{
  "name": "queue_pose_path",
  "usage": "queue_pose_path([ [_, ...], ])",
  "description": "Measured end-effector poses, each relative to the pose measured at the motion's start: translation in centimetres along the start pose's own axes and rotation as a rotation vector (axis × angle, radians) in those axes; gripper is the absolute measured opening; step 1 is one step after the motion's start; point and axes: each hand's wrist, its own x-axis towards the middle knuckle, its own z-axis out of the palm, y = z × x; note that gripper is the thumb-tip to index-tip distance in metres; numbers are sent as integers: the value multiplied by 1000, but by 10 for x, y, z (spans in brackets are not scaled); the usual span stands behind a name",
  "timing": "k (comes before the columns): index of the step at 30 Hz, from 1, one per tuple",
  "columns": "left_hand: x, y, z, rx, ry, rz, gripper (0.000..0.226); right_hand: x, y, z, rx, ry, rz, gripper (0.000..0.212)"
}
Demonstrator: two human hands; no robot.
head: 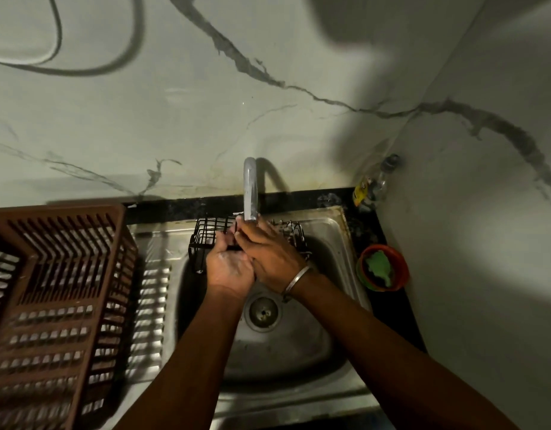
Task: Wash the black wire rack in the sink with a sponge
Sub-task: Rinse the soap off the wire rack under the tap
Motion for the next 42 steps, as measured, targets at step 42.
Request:
queue_pose_path([
  [42,-11,6,0,-19,-33,-54,36,19,-14,-1,-153,9,301,56],
])
